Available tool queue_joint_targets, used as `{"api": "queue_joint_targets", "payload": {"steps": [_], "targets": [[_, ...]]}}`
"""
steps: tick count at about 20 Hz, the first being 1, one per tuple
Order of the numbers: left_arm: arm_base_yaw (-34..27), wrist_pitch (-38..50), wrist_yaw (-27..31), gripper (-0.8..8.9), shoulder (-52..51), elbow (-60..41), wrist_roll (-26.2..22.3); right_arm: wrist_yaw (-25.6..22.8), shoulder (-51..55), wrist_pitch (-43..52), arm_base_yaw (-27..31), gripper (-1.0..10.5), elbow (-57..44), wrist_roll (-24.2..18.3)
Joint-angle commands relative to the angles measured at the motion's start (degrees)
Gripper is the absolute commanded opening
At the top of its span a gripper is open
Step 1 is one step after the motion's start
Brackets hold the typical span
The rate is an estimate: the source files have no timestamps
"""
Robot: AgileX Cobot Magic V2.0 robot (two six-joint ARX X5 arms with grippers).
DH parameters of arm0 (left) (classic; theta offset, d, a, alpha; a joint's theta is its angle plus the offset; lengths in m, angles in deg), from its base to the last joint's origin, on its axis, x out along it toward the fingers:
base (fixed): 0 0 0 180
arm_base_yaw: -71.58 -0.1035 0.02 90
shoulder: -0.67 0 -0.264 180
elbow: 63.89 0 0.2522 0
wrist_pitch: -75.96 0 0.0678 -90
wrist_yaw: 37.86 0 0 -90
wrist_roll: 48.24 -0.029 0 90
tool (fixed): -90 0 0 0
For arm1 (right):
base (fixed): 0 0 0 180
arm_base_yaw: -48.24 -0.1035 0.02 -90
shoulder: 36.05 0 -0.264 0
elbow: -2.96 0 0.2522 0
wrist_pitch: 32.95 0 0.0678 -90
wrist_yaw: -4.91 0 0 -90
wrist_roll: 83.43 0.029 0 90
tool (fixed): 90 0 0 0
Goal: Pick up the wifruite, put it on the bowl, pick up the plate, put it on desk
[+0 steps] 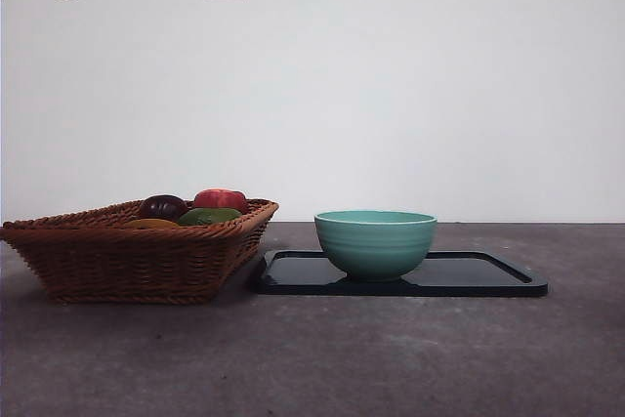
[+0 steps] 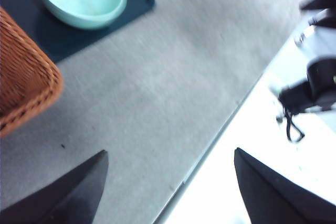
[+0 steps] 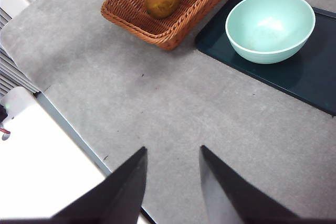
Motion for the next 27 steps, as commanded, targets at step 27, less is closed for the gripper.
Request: {"api": "queue_joint_targets", "payload": {"steps": [27], "targets": [[0.3,0.4,-0.4,3.71,0.3,0.5,-2.5,-8.3,-28.5,6.4,6.4,2.5,21.4,5.7]]}}
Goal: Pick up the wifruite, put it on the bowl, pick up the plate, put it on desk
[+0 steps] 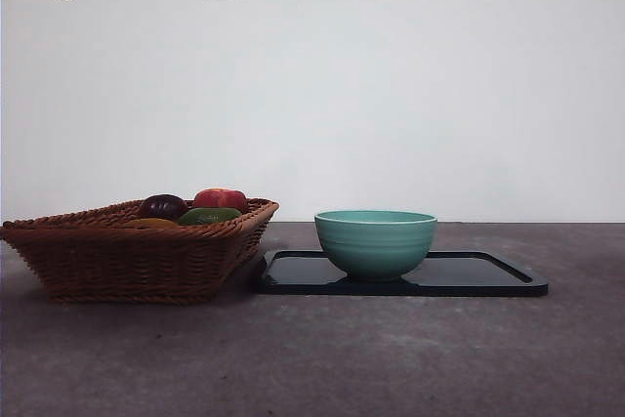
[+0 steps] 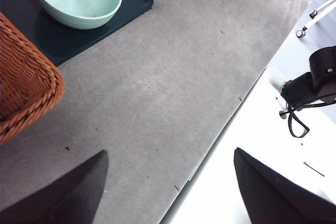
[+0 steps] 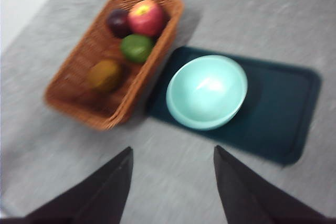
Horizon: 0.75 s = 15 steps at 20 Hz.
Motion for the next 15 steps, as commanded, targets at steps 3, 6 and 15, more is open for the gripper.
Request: {"api": "queue_joint_targets", "payload": {"steps": [3,6,15], "targets": [[0.3,0.4,-0.4,3.71,0.3,0.5,-0.9,-0.2,-12.9,0.0,2.9,2.7,7.7,-4.4],[0.3,0.4,-0.4,3.71,0.3,0.5,-0.9,-0.2,-21.4,-0.1,4.9,2.7,11.3,-6.4],[0.3,0.8,-0.4,3.71,0.3,0.5,-0.8,-0.2,-37.9,5.6,5.7,2.7,12.4,-7.8]]}}
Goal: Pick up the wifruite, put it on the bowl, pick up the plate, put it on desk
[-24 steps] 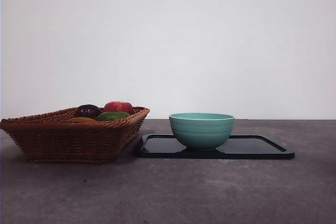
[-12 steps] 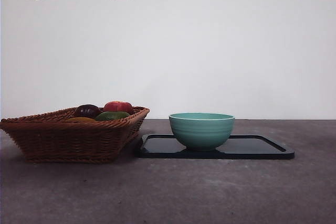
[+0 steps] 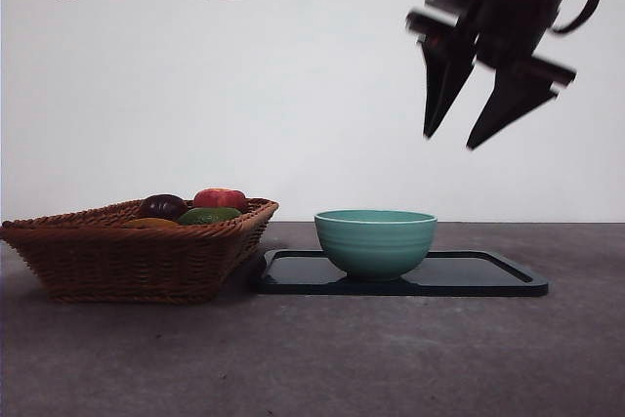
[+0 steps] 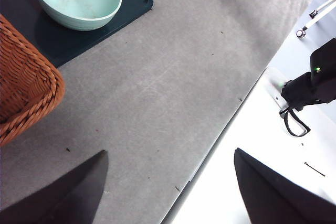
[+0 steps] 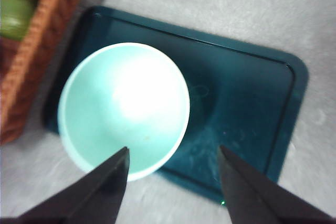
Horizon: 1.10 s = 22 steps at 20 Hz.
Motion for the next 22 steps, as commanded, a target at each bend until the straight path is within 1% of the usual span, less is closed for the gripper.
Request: {"api": "queue_joint_targets", "payload": {"steps": [1,7,12,16,20,22], "targets": [[0.3,0.6,-0.4,3.71,0.3,0.5,-0.6,0.0,-3.7,2.0,-0.3,2.7,1.2,-0.6],[0.3,0.7,-0.4,3.71,0.3,0.5,-0.7,0.0,-10.2,4.7,-0.4,2.7,1.2,-0.6],[0.3,1.5,-0.4,3.71,0.3,0.5,-0.7,0.0,-13.0,6.9,-0.8,2.6,1.2,-0.2],[0.3,1.4,-0.4,3.71,0.3,0.5,-0.6,-0.2,-14.6,7.6,-1.1,1.6,1.2,-0.2],[0.3,1.5,-0.4,3.71,0.3,0.5,-0.7,-0.2,-14.6,9.2,-1.1,0.1,1.2,-0.2],[0.3,1.5,-0.4,3.71,0.3,0.5,-0.7,-0.2,-14.6,9.5,-1.1,0.1,1.2,-0.2]]}}
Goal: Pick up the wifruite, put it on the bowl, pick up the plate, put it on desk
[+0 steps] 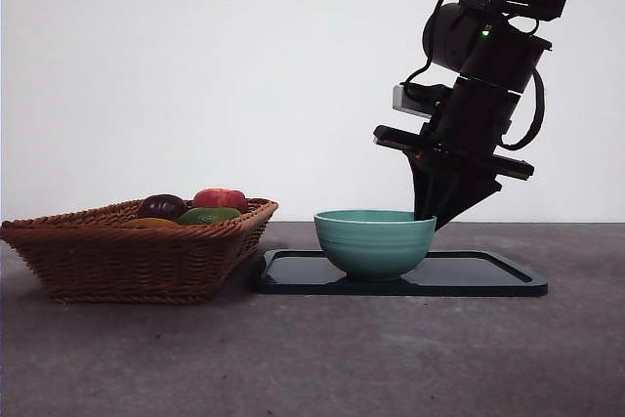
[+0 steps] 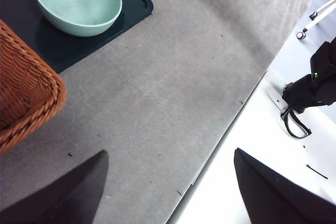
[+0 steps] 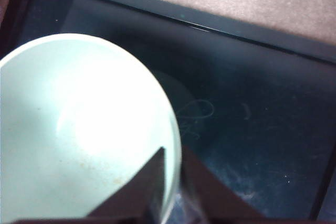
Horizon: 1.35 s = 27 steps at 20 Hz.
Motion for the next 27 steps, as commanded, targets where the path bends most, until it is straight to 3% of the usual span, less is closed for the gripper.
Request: {"api": "queue_joint_targets", "payload": {"steps": [1,9,18,22,27], "targets": [[0.3,0.6,-0.4,3.71,0.3,0.5,-0.5,0.0,-0.8,0.7,-0.3,0.1,1.2,-0.2],[0.3,0.6,-0.4,3.71,0.3,0.5,-0.5,-0.2,8.9,-1.2,-0.3,0.1,2.5,-0.3],[0.3,0.6,-0.4,3.71,0.3,0.5,-0.7,1.1,28.2,-19.0,-4.1,0.1,0.9,-4.1],[0.3,0.6,-0.4,3.71,0.3,0.5,-0.7,1.0,34.8,-17.8,-8.2,0.1,-7.5,-3.9],[0.3,0.6,-0.4,3.71,0.3,0.5,-0.7,0.6,36.7,-8.8,-13.2,0.1,-20.5,-1.4]]}}
